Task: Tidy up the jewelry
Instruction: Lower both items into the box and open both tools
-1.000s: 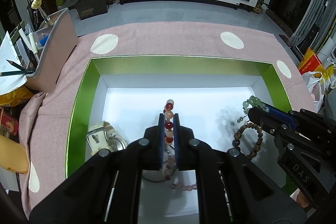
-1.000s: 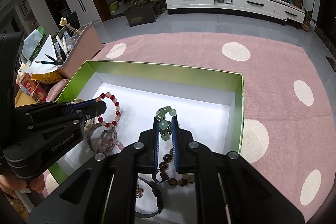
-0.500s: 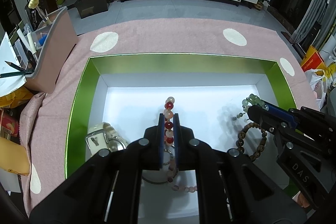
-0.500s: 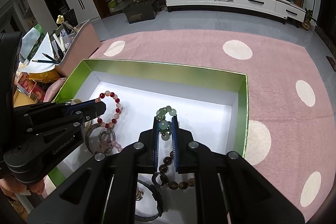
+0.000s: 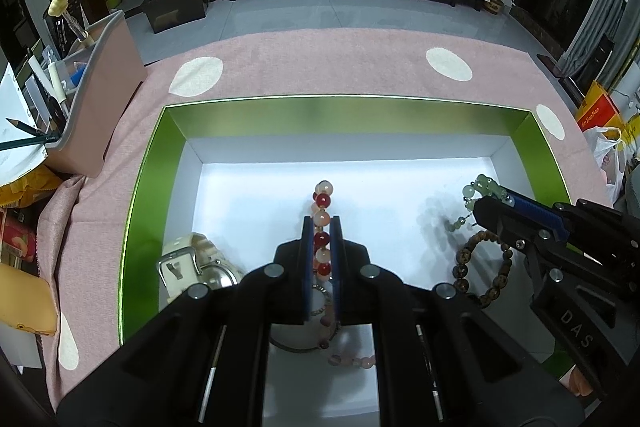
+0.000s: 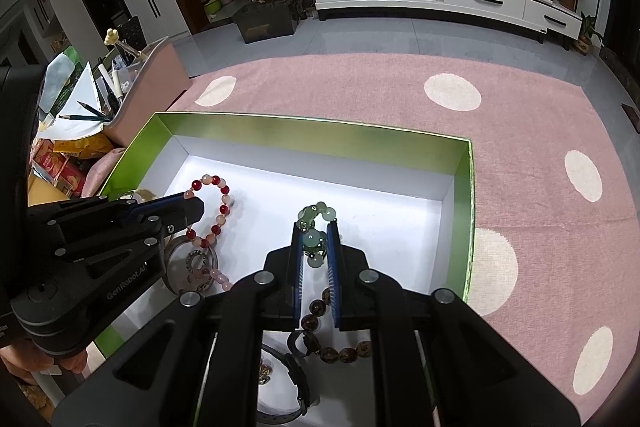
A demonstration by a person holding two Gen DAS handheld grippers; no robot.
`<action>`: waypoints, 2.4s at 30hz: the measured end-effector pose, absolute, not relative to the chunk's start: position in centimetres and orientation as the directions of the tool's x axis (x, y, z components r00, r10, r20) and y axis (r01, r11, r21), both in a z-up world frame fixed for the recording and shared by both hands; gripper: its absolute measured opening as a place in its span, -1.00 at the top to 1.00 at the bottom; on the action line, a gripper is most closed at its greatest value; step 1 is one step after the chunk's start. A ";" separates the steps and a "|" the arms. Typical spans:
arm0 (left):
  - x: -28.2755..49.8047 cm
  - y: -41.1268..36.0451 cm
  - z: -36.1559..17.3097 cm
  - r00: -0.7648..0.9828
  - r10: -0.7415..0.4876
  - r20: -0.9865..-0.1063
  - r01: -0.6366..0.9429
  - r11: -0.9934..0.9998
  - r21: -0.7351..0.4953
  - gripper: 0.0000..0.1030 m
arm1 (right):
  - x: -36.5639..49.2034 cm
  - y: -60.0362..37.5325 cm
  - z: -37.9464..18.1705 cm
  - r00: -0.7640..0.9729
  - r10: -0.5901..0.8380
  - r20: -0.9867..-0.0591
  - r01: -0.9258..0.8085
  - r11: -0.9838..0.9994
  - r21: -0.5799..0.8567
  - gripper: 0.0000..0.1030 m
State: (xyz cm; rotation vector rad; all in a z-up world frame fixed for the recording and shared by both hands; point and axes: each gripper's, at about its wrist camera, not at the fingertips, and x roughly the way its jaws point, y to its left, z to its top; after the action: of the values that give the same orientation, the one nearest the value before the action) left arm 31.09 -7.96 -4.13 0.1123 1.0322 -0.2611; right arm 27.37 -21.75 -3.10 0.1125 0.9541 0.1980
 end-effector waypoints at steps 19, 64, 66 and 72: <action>31.7 -8.5 -4.7 0.464 -0.123 -0.877 0.258 0.966 0.001 0.86 | 28.0 -21.7 -3.5 0.537 0.205 -0.818 -0.108 0.979 0.174 0.79; 31.3 -9.3 -5.1 0.439 -0.088 -0.894 0.260 0.965 0.032 0.86 | 28.4 -21.6 -4.2 0.496 0.197 -0.846 -0.103 0.980 0.168 0.79; 31.2 -9.4 -5.0 0.440 -0.091 -0.893 0.266 0.963 0.033 0.86 | 28.4 -21.5 -4.2 0.497 0.194 -0.846 -0.101 0.981 0.165 0.79; 30.8 -9.4 -4.7 0.444 -0.094 -0.891 0.270 0.962 0.032 0.80 | 28.3 -21.5 -3.9 0.500 0.187 -0.845 -0.101 0.982 0.158 0.79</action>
State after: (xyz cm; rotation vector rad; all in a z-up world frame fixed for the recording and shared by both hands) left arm 30.85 -9.42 -4.69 0.1792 1.0895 -0.2273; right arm 28.31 -21.51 -3.94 0.0914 1.0324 0.1748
